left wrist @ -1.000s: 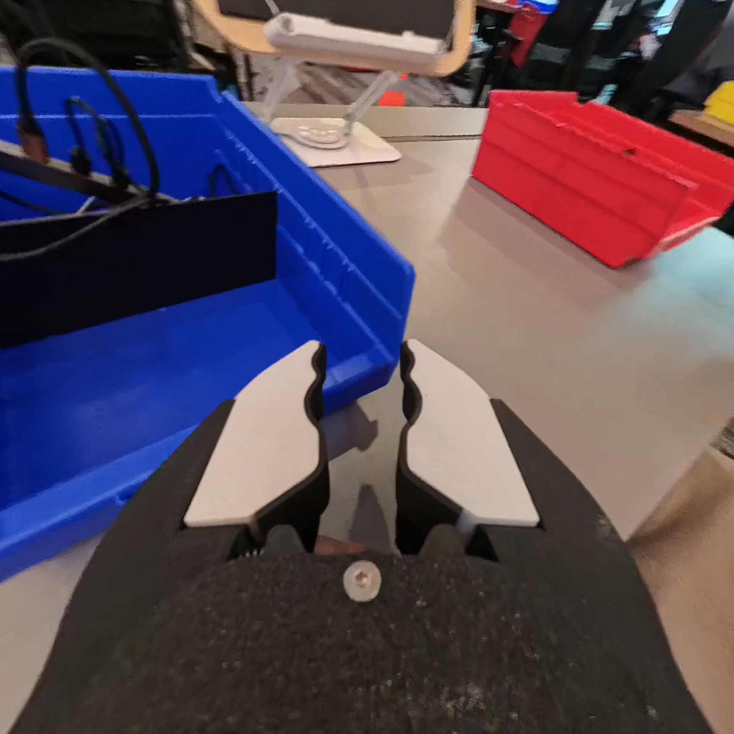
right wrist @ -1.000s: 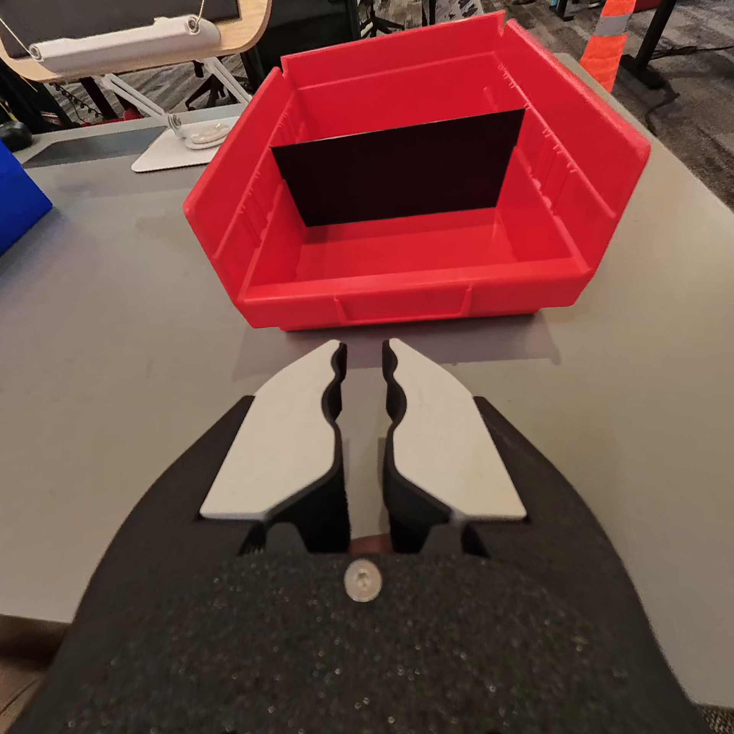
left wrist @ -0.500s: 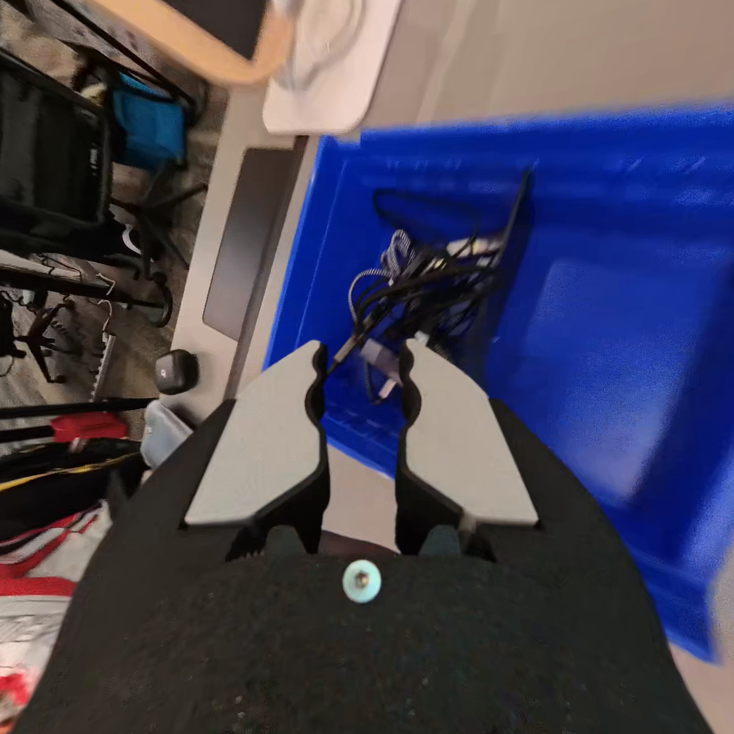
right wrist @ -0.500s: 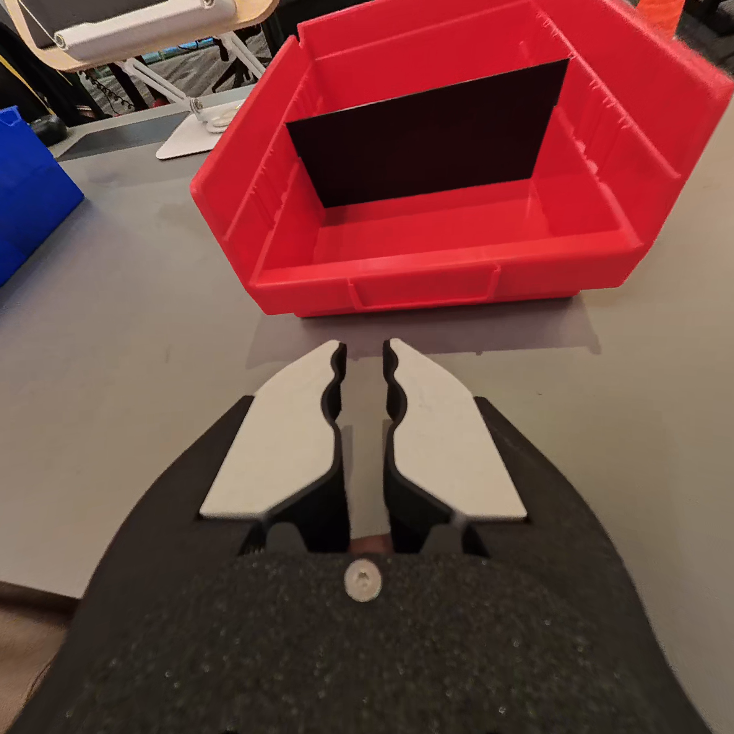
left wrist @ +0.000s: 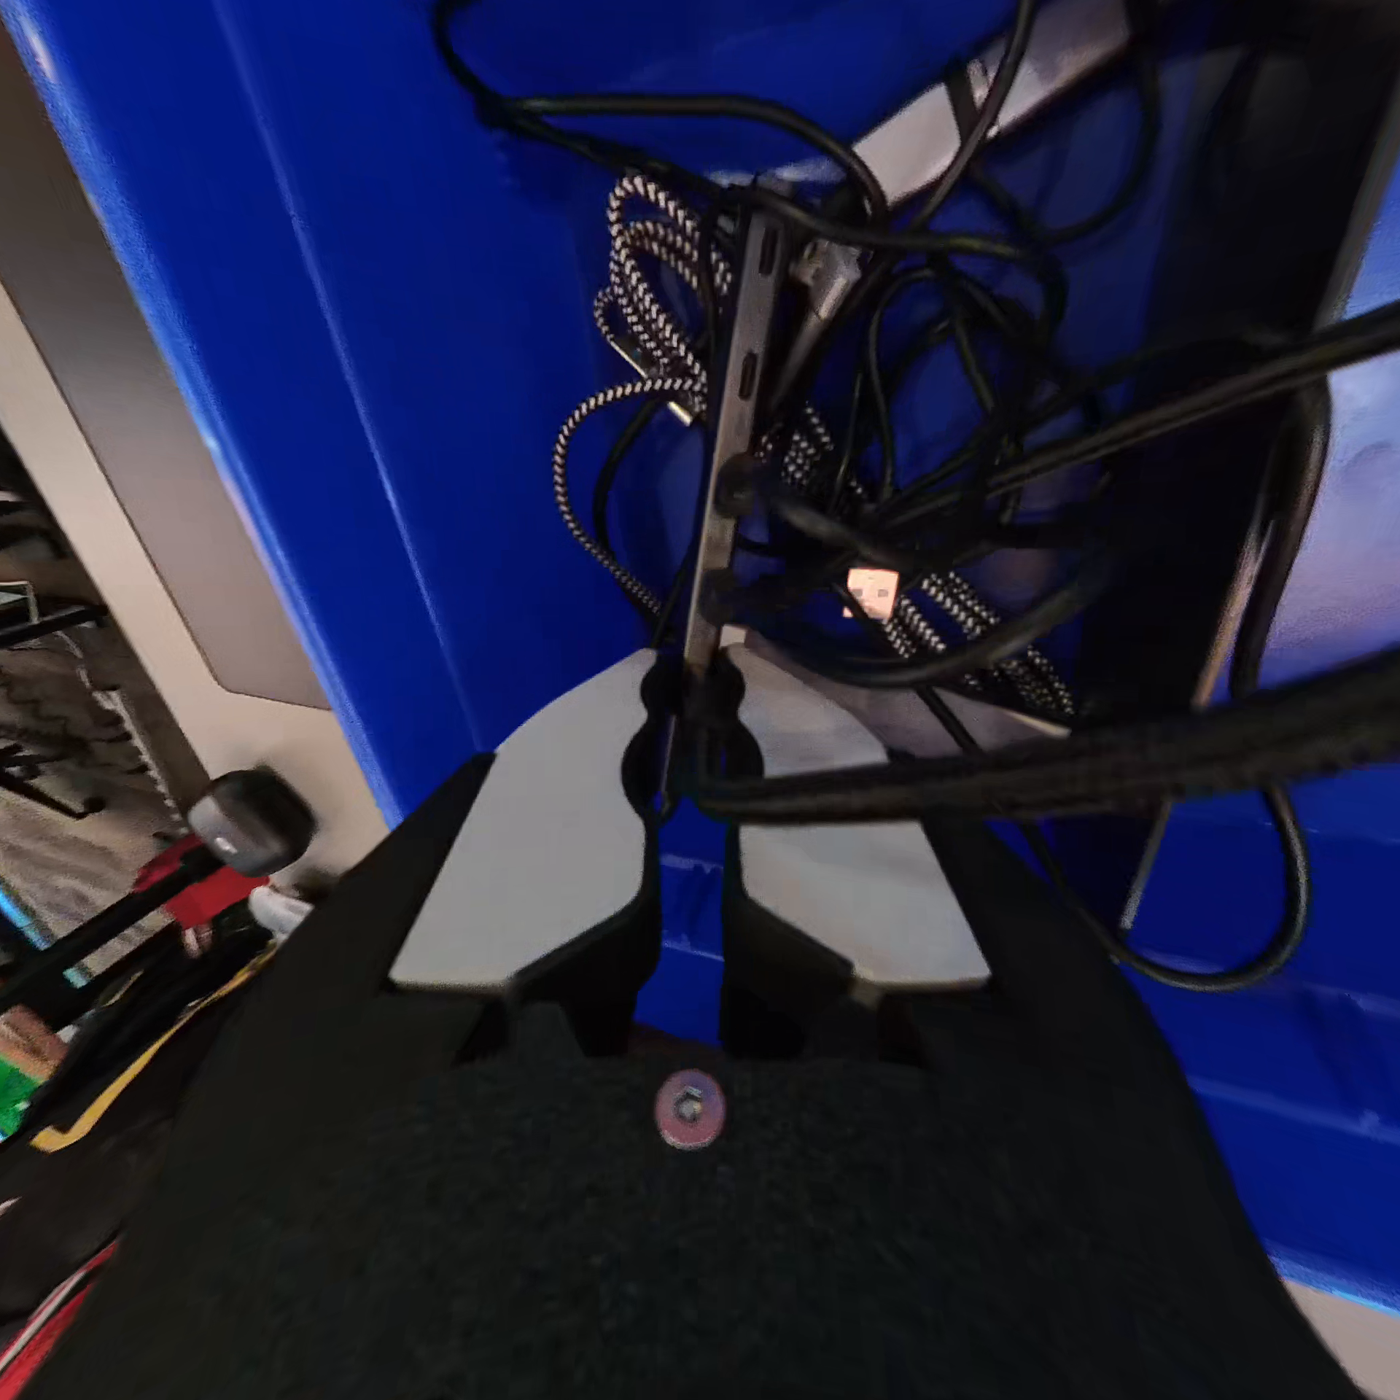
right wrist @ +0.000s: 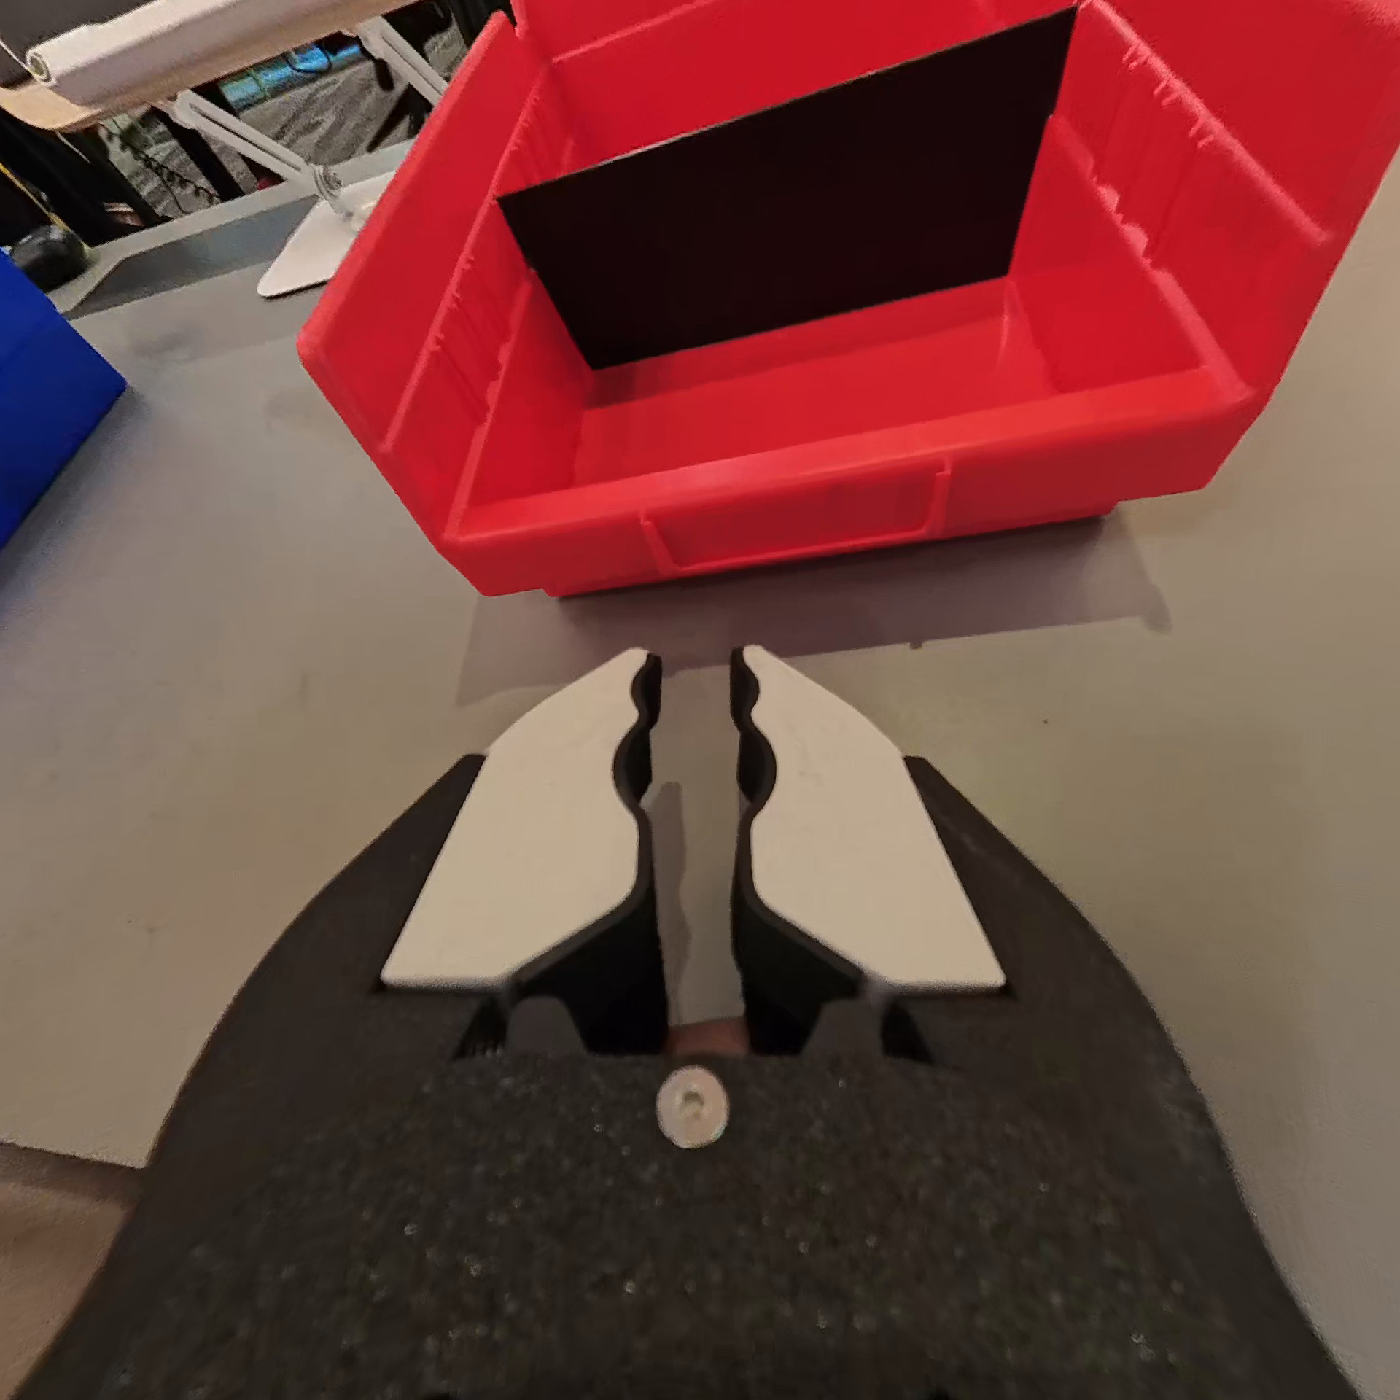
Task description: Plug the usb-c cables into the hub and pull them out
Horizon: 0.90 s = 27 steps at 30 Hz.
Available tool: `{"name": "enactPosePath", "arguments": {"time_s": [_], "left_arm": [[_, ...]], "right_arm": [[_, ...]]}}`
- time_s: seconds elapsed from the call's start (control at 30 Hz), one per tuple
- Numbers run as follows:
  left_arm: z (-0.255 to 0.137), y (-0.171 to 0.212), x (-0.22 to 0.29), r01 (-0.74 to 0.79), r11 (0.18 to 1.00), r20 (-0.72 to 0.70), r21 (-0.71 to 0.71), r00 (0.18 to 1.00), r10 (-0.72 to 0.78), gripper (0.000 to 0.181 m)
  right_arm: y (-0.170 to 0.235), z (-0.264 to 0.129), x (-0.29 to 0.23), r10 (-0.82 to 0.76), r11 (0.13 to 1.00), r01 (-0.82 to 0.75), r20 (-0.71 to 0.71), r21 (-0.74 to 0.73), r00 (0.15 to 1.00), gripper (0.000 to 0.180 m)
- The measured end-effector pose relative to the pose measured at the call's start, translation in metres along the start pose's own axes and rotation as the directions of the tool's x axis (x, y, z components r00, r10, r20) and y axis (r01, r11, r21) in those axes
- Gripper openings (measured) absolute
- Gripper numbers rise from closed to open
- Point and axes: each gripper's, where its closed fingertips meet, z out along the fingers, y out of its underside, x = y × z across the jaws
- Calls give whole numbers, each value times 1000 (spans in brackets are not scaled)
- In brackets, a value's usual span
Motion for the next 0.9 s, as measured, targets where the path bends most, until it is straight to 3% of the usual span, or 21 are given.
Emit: {"name": "enactPosePath", "arguments": {"time_s": [0.1, 0.23, 0.4, 0.6, 0.9], "left_arm": [[-10, 7, -13, 48, 999, 87, -15, 995, -47, 10], [-64, 14, -37, 123, 992, 209, 23, 970, -125, 10], [-166, 6, -71, 138, 989, 393, 58, 907, -150, 10], [-292, -10, -115, 145, 989, 627, 39, 767, -137, 9], [-479, -93, -159, 86, 989, 841, 120, 521, -147, 9]], "right_arm": [[1, 1, -2, -1, 1000, 1, 7, -4, 1000, 17], [1, 1, -9, -2, 1000, 2, 37, -5, 999, 17], [-1, -2, -14, -3, 1000, 3, 64, 2, 998, 17], [-6, -8, -18, 16, 999, -18, 90, 27, 996, 16], [-6, -3, -37, -51, 999, 48, 114, 25, 992, 16]]}}
